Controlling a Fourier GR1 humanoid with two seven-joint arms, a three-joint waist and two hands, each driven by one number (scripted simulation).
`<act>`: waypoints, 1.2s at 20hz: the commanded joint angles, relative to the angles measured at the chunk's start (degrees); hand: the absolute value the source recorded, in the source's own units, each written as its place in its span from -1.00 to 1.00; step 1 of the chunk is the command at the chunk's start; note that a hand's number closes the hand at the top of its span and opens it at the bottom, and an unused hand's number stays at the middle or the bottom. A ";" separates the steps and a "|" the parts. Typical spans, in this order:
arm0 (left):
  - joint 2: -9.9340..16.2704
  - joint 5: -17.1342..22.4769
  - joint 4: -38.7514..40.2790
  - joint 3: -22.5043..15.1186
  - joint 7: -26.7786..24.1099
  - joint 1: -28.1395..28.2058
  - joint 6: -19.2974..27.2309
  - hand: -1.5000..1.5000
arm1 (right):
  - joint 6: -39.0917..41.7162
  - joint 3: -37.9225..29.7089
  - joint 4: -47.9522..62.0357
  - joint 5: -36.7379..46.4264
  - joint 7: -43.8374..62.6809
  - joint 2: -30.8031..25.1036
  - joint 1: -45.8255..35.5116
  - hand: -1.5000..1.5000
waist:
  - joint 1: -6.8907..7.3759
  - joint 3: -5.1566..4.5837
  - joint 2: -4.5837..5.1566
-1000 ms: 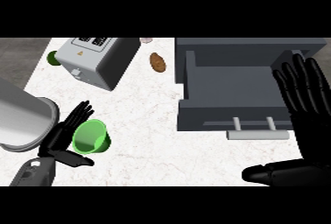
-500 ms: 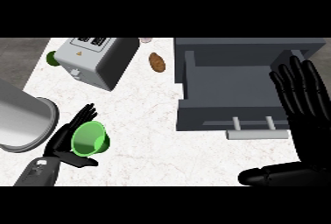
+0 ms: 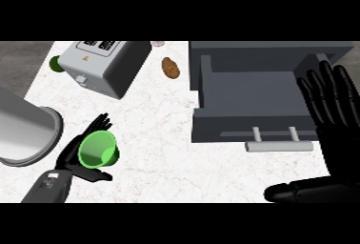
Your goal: Pick up the cup, place it into the drawer and close the drawer
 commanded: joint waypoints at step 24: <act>-3.85 6.95 -1.33 -1.96 -9.33 -0.77 -10.58 1.00 | 1.06 -4.07 2.71 -2.14 -0.79 -2.12 -2.21 -1.00 | 0.34 -0.02 0.04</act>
